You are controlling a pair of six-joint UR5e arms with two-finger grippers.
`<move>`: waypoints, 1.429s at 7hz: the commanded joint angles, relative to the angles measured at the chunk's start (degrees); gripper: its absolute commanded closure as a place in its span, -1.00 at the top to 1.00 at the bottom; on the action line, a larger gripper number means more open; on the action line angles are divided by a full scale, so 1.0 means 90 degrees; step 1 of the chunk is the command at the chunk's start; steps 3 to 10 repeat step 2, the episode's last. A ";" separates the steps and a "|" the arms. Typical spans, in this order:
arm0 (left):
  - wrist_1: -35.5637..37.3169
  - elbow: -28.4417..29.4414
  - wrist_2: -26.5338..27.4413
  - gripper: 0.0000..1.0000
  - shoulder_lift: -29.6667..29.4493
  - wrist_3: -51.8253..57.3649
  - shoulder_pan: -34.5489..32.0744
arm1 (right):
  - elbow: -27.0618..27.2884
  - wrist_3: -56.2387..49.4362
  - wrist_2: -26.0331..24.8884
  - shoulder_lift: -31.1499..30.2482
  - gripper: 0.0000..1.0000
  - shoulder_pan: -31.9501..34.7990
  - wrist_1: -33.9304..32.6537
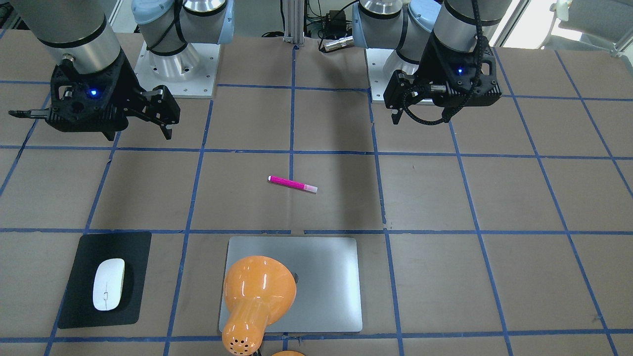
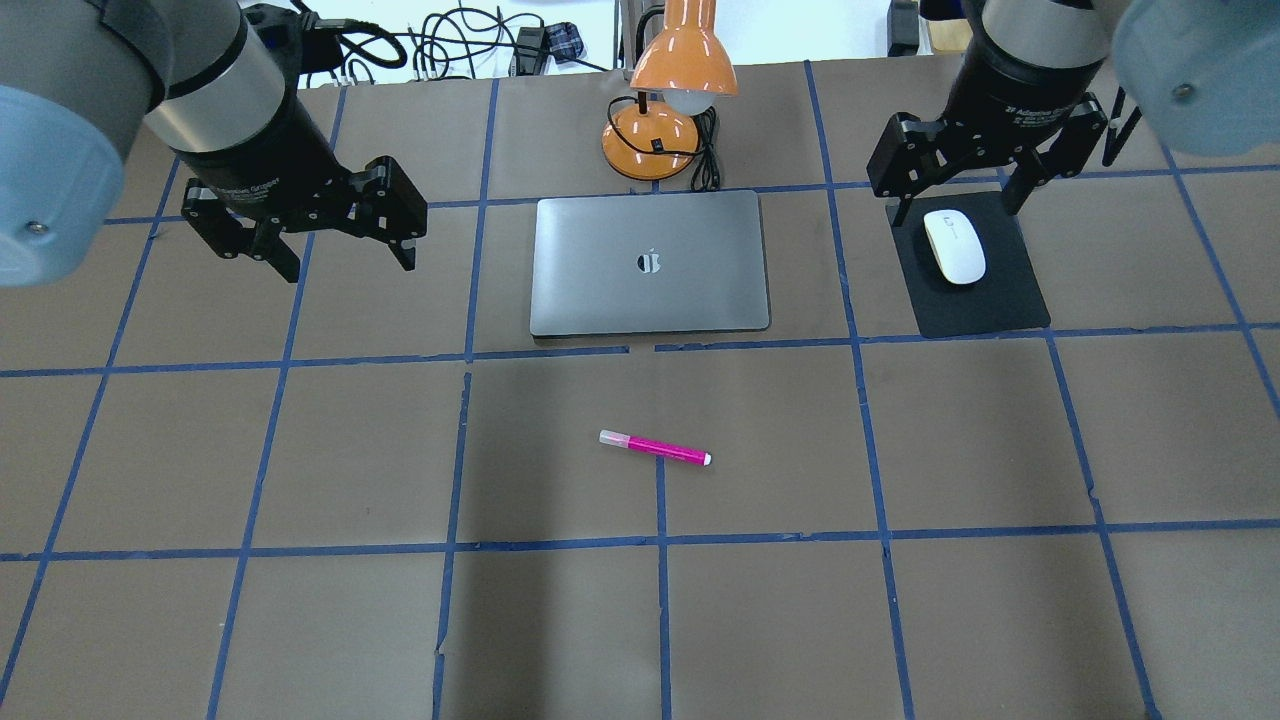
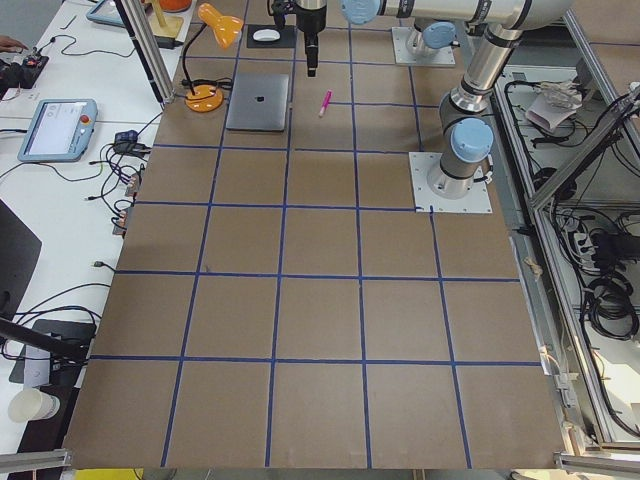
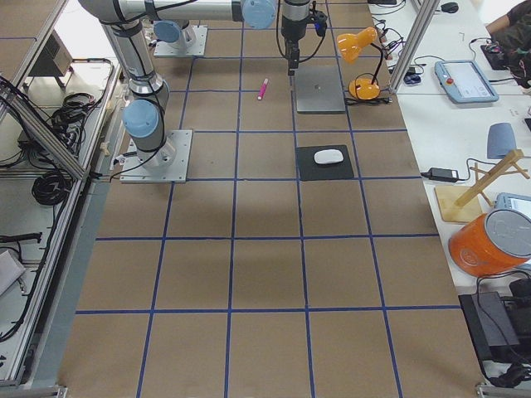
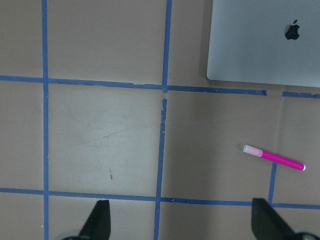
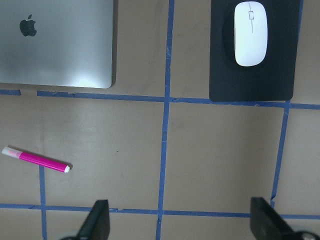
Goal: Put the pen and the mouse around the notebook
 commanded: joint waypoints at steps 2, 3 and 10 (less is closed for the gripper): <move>0.0000 -0.0002 0.0000 1.00 0.0000 0.0000 -0.0004 | -0.0045 0.0009 0.0001 -0.0006 1.00 0.0004 0.0097; 0.0000 -0.0002 0.0000 1.00 0.0000 0.0000 -0.0004 | -0.0045 0.0009 0.0001 -0.0006 1.00 0.0004 0.0097; 0.0000 -0.0002 0.0000 1.00 0.0000 0.0000 -0.0004 | -0.0045 0.0009 0.0001 -0.0006 1.00 0.0004 0.0097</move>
